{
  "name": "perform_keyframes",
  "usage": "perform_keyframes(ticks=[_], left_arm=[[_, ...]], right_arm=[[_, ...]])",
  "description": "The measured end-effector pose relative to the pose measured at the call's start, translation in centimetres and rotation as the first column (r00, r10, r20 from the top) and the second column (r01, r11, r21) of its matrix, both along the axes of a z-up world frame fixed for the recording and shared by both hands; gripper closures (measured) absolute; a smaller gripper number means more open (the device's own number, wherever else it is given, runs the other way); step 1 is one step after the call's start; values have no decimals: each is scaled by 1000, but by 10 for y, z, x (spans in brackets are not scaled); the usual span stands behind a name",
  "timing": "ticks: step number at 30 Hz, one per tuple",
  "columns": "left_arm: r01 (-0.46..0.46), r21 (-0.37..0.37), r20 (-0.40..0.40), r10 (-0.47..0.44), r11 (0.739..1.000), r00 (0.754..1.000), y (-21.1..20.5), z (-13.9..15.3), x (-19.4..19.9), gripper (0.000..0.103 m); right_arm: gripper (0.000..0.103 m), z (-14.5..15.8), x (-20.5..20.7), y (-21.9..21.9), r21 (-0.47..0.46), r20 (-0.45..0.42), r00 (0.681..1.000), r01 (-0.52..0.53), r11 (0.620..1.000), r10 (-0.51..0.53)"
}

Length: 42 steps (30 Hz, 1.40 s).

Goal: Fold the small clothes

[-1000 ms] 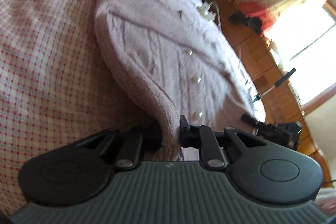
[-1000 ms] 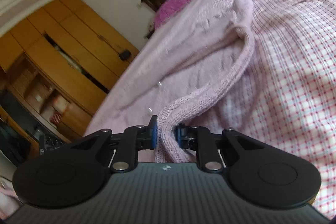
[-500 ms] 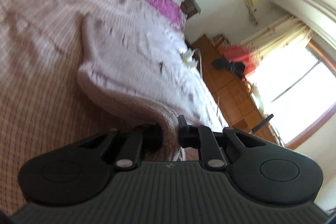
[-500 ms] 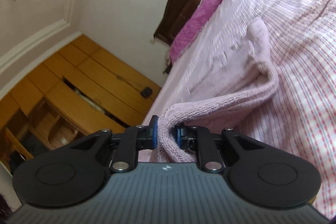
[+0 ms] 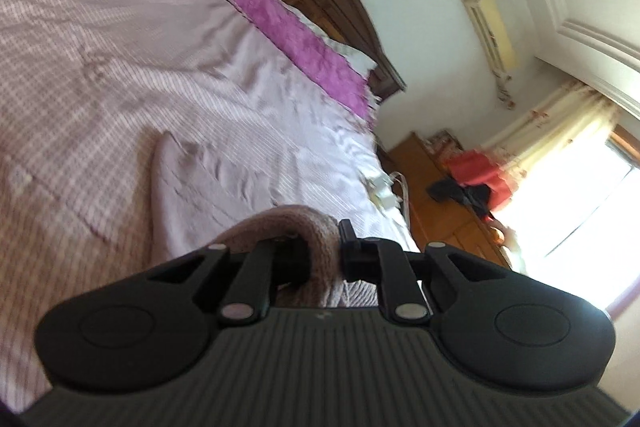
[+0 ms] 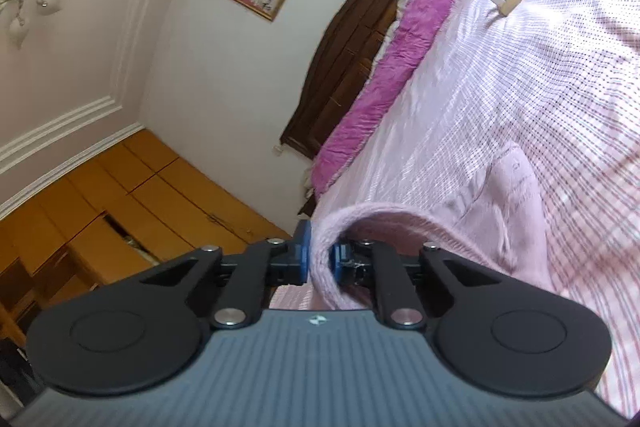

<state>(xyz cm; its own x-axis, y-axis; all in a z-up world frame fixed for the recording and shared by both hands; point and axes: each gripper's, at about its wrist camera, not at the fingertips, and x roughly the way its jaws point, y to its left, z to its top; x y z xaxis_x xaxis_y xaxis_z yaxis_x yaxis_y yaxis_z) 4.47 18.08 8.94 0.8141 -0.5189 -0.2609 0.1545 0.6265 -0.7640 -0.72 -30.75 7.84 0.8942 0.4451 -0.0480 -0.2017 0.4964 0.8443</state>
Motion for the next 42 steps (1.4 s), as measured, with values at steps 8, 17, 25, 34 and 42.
perform_keyframes(ticks=[8,17,25,34,42], left_arm=[[-5,111,-88,15,994,996,-16,-19,78,89],[17,251,-234,44,968,971,-20,-69,129,87],[13,226,-231,40,974,972,-4,-63,112,76],[30,203,-226,17,979,974,8,-47,79,64],[81,256,-229,-21,963,973,-3,-43,53,61]], right_arm=[[89,-33,60,10,-98,-118,990,68,993,-80],[89,-70,104,17,-334,-270,945,90,938,-186],[87,-77,107,15,-337,-280,941,87,937,-188],[52,-46,62,19,-345,-263,944,99,933,-198],[42,-27,12,27,-388,-232,957,73,919,-174]])
